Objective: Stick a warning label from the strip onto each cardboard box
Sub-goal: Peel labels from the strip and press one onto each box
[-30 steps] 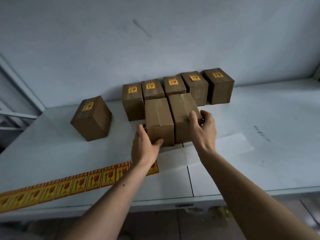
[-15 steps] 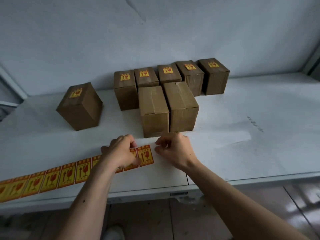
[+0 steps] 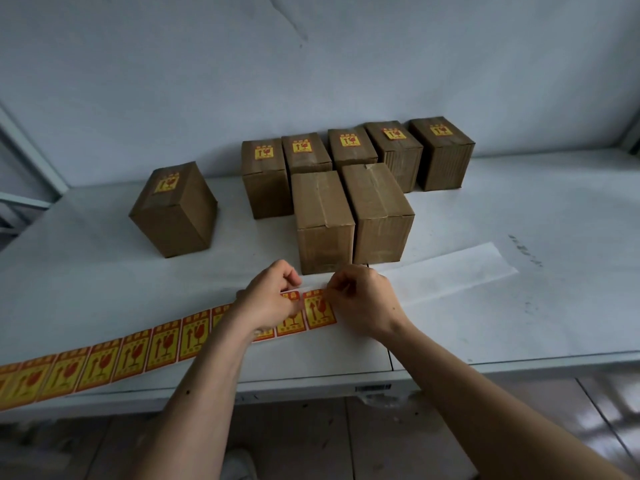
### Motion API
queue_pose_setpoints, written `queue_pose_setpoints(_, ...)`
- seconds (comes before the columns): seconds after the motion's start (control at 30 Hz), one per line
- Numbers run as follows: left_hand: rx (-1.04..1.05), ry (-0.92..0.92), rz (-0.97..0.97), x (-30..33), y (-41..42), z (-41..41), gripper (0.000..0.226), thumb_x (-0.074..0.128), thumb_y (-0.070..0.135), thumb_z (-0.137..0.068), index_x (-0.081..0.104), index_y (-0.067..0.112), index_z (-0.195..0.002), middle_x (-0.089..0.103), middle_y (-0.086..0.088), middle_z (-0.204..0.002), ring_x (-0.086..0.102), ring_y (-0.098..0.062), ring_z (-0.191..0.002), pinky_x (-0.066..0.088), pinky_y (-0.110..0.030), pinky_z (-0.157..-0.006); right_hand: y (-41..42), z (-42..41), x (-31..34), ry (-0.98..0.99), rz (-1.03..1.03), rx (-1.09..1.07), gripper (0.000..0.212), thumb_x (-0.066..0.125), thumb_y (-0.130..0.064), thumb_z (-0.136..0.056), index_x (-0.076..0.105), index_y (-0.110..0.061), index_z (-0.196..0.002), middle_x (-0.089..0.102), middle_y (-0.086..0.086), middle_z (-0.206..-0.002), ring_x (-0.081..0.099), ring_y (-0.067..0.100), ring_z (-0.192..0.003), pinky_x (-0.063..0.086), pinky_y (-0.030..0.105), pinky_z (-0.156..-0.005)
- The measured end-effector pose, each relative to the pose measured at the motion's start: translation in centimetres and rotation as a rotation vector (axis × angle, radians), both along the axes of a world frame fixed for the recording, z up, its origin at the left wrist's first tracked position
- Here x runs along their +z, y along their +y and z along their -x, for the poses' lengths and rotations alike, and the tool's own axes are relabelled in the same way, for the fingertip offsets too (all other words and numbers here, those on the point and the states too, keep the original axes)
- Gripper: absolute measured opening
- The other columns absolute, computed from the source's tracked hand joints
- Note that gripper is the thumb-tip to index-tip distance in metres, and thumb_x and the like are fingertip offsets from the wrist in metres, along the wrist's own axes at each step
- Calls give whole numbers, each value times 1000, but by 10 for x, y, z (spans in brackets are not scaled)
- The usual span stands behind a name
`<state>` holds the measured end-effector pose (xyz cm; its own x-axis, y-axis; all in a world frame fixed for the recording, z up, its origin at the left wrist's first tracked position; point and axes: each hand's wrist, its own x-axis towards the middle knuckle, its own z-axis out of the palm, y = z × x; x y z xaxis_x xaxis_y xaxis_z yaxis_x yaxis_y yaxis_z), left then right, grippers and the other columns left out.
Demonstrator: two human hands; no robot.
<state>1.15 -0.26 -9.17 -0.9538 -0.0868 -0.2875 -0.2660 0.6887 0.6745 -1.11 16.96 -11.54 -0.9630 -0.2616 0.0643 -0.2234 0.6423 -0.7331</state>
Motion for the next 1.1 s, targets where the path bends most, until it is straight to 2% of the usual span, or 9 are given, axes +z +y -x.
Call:
queue_pose_setpoints(0.1,8,31,88,-3,2,2,23,67,20,-84,47,29,-89,65,5,-93,61,-23,-95,46,-53,-94,8,0,8,-1,66,-3,4,61,-21,-88,64,-19,-86,64,-6,-84,61,11,-77,42,10,-57)
queue_pose_setpoints(0.23,17,120,232,4,9,3,24,69,22,-85,48,28,-96,56,6,-103,55,-21,-105,43,-43,-94,28,7,39,64,274,-42,9,71,-14,-83,64,-19,-80,68,-10,-77,64,3,-71,45,9,-56)
queue_pose_setpoints(0.33,134,262,77,23,10,11,34,79,32,-75,54,22,-97,59,2,-104,56,-20,-100,46,-34,-77,36,32,77,80,451,-47,15,78,-11,-76,67,-17,-83,72,-4,-76,66,3,-67,47,13,-58)
queue_pose_setpoints(0.4,218,336,-64,38,11,20,45,79,43,-72,57,21,-104,59,3,-107,57,-17,-98,46,-31,-73,35,57,102,53,494,-62,18,80,-11,-73,69,-15,-87,74,1,-79,68,7,-69,48,16,-56)
queue_pose_setpoints(0.53,278,427,-162,57,18,45,68,71,61,-70,51,25,-124,52,2,-128,52,-18,-117,48,-34,-89,20,107,127,20,289,0,16,76,-11,-78,74,-13,-94,73,1,-83,66,10,-75,50,22,-63)
queue_pose_setpoints(0.67,236,321,-71,52,23,69,97,72,69,-63,40,20,-141,37,-3,-146,38,-26,-134,44,-46,-102,3,134,132,-85,117,76,18,72,-12,-82,72,-9,-100,70,2,-86,65,10,-77,52,18,-61)
queue_pose_setpoints(0.77,233,254,-67,40,22,72,105,71,75,-55,43,21,-141,40,-2,-145,40,-27,-133,47,-52,-100,-6,142,130,-128,33,133,16,71,-15,-84,71,-13,-100,68,1,-92,62,10,-81,48,19,-61)
queue_pose_setpoints(0.97,285,240,-235,32,26,68,117,66,84,-38,47,23,-137,45,1,-142,45,-23,-130,50,-49,-98,-12,147,126,-139,-31,156,15,68,-17,-86,69,-15,-101,66,0,-93,60,10,-81,49,23,-65)
queue_pose_setpoints(1.1,316,218,-348,29,28,69,114,72,80,-35,49,26,-133,53,4,-134,52,-20,-123,53,-46,-93,-14,149,122,-99,-91,159,18,69,-19,-85,71,-14,-102,67,1,-99,62,14,-92,52,32,-84)
